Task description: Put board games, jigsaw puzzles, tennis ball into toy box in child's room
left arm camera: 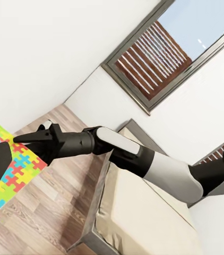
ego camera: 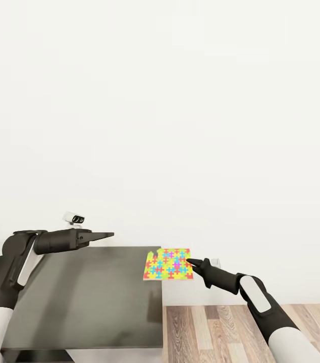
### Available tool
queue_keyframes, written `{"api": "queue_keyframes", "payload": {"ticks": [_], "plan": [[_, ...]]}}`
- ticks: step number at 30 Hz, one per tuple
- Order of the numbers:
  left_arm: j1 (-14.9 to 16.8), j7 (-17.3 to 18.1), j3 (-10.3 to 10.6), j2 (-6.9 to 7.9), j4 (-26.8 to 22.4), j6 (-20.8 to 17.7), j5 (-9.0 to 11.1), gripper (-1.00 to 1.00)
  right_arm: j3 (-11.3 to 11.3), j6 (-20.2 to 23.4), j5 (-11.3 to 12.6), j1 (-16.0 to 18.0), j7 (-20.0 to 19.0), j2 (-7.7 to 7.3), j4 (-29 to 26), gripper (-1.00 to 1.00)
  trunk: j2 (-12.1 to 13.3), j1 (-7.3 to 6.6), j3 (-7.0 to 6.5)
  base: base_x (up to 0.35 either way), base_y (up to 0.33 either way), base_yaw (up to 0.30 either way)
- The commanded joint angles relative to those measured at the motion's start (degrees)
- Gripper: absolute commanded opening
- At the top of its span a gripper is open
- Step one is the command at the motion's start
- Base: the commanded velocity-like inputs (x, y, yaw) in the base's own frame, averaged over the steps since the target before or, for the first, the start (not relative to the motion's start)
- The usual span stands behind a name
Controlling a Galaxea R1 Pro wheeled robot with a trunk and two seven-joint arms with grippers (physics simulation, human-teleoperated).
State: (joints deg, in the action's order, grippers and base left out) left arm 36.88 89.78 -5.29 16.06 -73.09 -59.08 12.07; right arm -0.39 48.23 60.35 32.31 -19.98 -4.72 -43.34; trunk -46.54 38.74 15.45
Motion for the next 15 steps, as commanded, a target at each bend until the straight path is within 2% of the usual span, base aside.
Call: {"api": "queue_keyframes", "payload": {"ticks": [1,11,15], "plan": [[0.0,0.2,0.0,0.05,0.0,-0.6,0.0,1.00,0.0,0.1,-0.2,0.0,-0.2,0.00,0.0,-1.00,0.4,-0.22,-0.11,0.000,0.000,0.000],[0.1,0.2,0.1,0.62,0.1,-0.7,0.0,1.00,0.0,-0.1,-0.2,0.0,-0.2,0.06,-0.2,-1.00,4.4,-2.41,-1.90,0.000,0.000,0.000],[0.2,0.2,0.0,0.65,1.1,-0.7,-1.2,1.00,0.0,-0.1,-0.2,0.0,-0.2,0.06,-0.3,-1.00,6.0,-3.29,-2.62,0.000,0.000,0.019]]}}
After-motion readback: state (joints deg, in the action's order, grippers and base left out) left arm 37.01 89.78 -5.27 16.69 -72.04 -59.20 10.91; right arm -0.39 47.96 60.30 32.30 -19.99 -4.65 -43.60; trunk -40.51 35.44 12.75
